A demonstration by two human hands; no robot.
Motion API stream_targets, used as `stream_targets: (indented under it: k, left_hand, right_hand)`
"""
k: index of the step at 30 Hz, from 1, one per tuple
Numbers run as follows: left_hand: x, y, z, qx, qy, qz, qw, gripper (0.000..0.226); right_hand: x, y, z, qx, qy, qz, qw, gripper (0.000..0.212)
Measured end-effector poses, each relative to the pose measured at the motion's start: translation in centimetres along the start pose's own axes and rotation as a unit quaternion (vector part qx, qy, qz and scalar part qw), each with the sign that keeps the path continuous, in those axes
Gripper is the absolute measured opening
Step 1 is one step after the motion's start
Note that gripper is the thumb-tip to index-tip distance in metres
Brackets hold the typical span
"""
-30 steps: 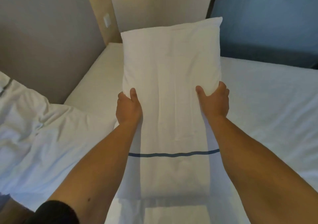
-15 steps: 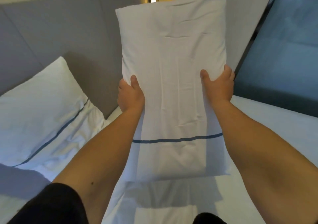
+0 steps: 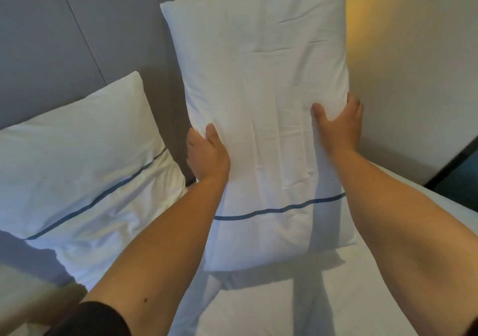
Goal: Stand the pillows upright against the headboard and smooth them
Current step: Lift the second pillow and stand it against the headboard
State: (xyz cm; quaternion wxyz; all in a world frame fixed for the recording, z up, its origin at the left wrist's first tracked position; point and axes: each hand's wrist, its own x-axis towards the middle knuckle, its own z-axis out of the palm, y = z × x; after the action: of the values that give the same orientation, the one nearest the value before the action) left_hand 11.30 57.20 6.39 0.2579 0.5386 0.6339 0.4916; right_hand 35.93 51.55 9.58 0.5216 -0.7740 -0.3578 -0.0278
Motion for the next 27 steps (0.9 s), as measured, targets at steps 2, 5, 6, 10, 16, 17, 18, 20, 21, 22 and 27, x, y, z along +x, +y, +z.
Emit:
stream_targets:
  k: [2, 5, 6, 10, 16, 17, 18, 20, 21, 22, 27]
  left_hand:
    - [0.5, -1.1, 2.2, 0.000, 0.021, -0.005, 1.000, 0.060]
    - [1.6, -2.6, 5.0, 0.010, 0.049, -0.013, 0.999, 0.060]
    - [1.9, -2.9, 5.8, 0.012, 0.058, -0.011, 0.998, 0.061]
    - [2.5, -3.5, 8.6, 0.018, 0.083, -0.006, 0.996, 0.060]
    - [2.6, -2.8, 12.2, 0.003, 0.096, -0.026, 0.995, 0.058]
    - [2.6, -2.7, 12.8, 0.000, 0.098, -0.028, 0.995, 0.057]
    - [2.6, -2.8, 13.4, -0.004, 0.098, -0.030, 0.995, 0.057]
    - [2.6, -3.1, 14.5, -0.009, 0.098, -0.038, 0.994, 0.056]
    - [2.7, -3.4, 15.0, -0.008, 0.100, -0.042, 0.994, 0.057]
    - [2.8, -3.6, 15.5, -0.007, 0.101, -0.045, 0.994, 0.057]
    - [3.4, -4.4, 17.7, -0.010, 0.109, -0.060, 0.992, 0.059]
  right_hand:
    - [1.7, 1.7, 2.5, 0.014, -0.019, -0.008, 1.000, 0.084]
    - [3.6, 4.2, 6.2, 0.040, -0.051, -0.006, 0.998, 0.082]
    - [4.1, 5.0, 7.3, 0.050, -0.059, -0.004, 0.997, 0.082]
    - [6.5, 7.3, 10.8, 0.078, -0.082, -0.003, 0.994, 0.081]
    - [11.0, 8.9, 13.6, 0.076, -0.106, -0.031, 0.991, 0.081]
    - [11.7, 9.1, 14.0, 0.072, -0.109, -0.036, 0.991, 0.080]
    - [12.3, 9.4, 14.5, 0.068, -0.111, -0.043, 0.990, 0.080]
    - [13.2, 10.2, 15.6, 0.064, -0.116, -0.058, 0.989, 0.079]
    - [13.6, 10.6, 16.2, 0.064, -0.121, -0.062, 0.989, 0.079]
    - [13.9, 11.0, 16.8, 0.063, -0.128, -0.064, 0.988, 0.080]
    - [15.4, 12.4, 19.4, 0.060, -0.153, -0.072, 0.984, 0.087]
